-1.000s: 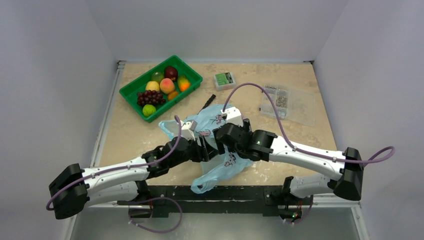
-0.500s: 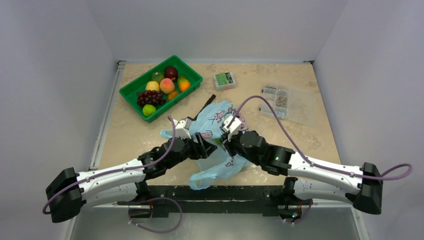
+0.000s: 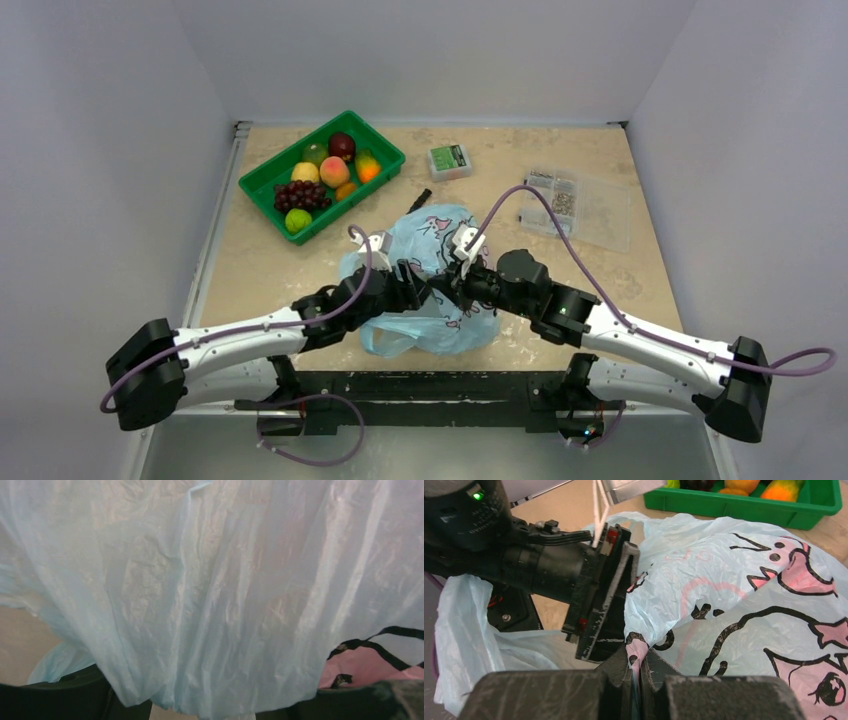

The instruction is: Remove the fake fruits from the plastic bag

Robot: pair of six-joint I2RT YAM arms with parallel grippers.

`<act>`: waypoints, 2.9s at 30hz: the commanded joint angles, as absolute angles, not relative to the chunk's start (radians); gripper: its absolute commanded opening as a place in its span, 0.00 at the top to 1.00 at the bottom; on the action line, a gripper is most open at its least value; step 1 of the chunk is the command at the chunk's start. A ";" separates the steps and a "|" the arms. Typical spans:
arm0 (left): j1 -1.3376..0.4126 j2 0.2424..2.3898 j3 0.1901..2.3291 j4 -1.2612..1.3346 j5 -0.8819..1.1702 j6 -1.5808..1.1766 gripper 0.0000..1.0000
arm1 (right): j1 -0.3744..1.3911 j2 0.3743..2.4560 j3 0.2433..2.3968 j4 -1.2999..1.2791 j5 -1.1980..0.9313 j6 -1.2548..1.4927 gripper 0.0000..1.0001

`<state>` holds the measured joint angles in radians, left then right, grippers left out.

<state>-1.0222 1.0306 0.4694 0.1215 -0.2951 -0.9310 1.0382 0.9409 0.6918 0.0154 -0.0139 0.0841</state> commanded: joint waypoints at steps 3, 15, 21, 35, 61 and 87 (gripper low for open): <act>-0.989 1.157 0.564 0.176 -0.325 -0.903 0.38 | 1.036 0.912 0.691 0.008 -0.022 0.133 1.00; -0.971 1.425 0.659 0.368 -0.009 -0.832 0.32 | 1.035 0.821 0.716 -0.265 0.189 0.417 1.00; -0.973 1.603 0.732 0.383 0.019 -0.805 0.30 | 1.035 0.752 0.699 -0.366 0.217 0.516 1.00; -1.033 1.655 0.703 0.177 -0.145 -0.784 0.42 | 1.035 0.751 0.659 -0.509 0.285 0.741 1.00; -0.976 0.724 0.383 -0.040 -0.066 -0.858 0.68 | 1.103 1.062 0.737 -0.424 0.330 0.551 0.89; -0.977 0.142 0.855 -0.898 -0.232 -0.776 0.23 | 1.381 1.444 1.185 -0.406 0.549 -0.121 0.02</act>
